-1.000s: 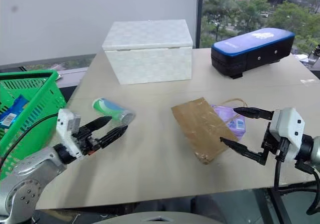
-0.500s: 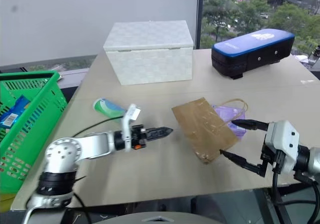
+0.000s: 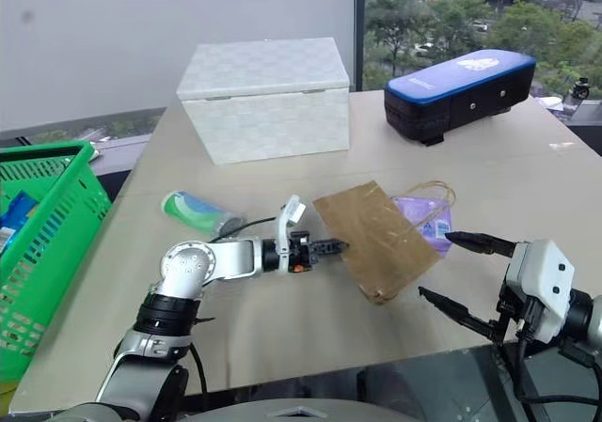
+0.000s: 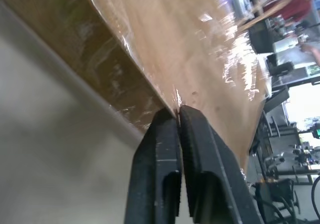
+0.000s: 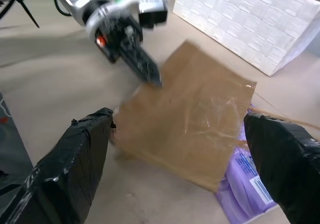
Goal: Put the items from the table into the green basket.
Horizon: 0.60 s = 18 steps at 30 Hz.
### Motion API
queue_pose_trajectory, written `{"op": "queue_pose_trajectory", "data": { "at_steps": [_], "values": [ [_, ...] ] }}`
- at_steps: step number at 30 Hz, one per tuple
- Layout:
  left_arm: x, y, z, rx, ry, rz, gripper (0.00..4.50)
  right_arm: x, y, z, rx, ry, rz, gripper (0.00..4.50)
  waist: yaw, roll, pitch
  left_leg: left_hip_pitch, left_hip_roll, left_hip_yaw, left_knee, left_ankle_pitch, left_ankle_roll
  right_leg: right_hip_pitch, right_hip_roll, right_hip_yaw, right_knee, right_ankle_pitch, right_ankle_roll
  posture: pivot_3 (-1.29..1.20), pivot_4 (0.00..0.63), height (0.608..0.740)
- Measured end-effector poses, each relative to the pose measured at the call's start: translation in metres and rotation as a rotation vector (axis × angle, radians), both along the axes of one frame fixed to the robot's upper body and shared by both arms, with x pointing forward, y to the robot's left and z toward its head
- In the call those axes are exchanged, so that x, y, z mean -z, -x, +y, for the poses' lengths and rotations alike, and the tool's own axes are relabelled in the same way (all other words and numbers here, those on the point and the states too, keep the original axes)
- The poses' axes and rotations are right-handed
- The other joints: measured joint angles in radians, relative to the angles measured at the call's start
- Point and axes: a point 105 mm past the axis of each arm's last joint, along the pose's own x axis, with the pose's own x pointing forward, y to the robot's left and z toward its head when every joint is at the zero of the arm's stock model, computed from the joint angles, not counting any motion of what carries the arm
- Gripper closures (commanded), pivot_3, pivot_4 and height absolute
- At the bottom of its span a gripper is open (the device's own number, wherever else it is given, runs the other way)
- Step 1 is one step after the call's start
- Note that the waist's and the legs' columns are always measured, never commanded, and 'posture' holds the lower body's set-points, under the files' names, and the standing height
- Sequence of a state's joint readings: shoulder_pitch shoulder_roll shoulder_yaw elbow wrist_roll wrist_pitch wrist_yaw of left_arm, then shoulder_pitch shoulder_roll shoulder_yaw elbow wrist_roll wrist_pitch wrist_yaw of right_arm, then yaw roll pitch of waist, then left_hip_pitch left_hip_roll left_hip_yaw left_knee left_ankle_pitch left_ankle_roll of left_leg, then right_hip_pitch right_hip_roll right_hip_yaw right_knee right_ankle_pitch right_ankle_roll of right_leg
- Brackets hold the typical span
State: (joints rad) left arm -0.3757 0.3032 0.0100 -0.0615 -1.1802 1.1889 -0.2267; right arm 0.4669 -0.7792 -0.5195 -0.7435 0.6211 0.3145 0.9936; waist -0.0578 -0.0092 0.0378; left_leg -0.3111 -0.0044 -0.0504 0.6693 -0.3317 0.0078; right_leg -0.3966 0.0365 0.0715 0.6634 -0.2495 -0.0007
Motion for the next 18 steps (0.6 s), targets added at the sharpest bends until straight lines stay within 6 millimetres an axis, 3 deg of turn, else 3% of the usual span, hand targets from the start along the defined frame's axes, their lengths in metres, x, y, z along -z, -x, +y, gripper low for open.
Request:
{"op": "queue_pose_trajectory", "data": {
  "at_steps": [4, 7, 9, 12, 14, 18],
  "values": [
    [-0.035, -0.014, 0.031, -0.159, 0.127, -0.108, 4.46, -0.001, -0.002, 0.002, -0.006, 0.004, -0.017, 0.0, -0.006, 0.0, 0.0, 0.0, 0.002, -0.002, 0.0, 0.0, 0.0, 0.0, 0.0, 0.0, 0.0, 0.0, 0.0, -0.08, 0.0, 0.74],
    [-0.059, -0.036, 0.084, -0.444, 0.193, -0.174, 4.46, 0.0, -0.007, 0.006, -0.023, -0.005, -0.025, 0.0, -0.003, 0.0, 0.0, 0.0, 0.004, -0.002, 0.0, 0.0, 0.0, 0.0, 0.0, 0.0, 0.0, 0.0, 0.0, -0.05, 0.0, 0.74],
    [-0.066, -0.043, 0.102, -0.539, 0.199, -0.189, 4.46, 0.0, -0.008, 0.006, -0.025, -0.007, -0.026, 0.0, 0.004, -0.001, 0.0, 0.0, 0.004, -0.002, 0.0, 0.0, 0.0, 0.0, 0.0, 0.0, 0.0, 0.0, 0.0, -0.03, 0.0, 0.74],
    [-0.084, -0.063, 0.156, -0.806, 0.221, -0.214, 4.46, 0.003, -0.015, 0.01, -0.052, -0.026, -0.018, 0.0, 0.024, -0.003, 0.001, 0.0, 0.004, -0.003, 0.0, 0.001, -0.002, 0.0, 0.0, -0.001, 0.0, 0.0, 0.0, 0.0, 0.0, 0.74],
    [-0.094, -0.068, 0.174, -0.876, 0.218, -0.237, 4.46, 0.004, -0.019, 0.011, -0.056, -0.026, -0.023, 0.0, 0.035, -0.003, 0.001, 0.0, 0.002, -0.005, 0.0, 0.001, -0.002, 0.0, -0.001, -0.002, -0.001, 0.0, 0.0, 0.01, 0.0, 0.74],
    [-0.106, -0.082, 0.185, -0.956, 0.266, -0.221, 4.46, 0.002, -0.026, 0.013, -0.069, -0.031, -0.039, 0.0, 0.065, -0.004, 0.001, -0.001, -0.001, -0.009, 0.001, 0.001, -0.002, -0.004, -0.005, -0.005, -0.001, 0.002, -0.004, 0.01, 0.0, 0.74]
  ]
}}
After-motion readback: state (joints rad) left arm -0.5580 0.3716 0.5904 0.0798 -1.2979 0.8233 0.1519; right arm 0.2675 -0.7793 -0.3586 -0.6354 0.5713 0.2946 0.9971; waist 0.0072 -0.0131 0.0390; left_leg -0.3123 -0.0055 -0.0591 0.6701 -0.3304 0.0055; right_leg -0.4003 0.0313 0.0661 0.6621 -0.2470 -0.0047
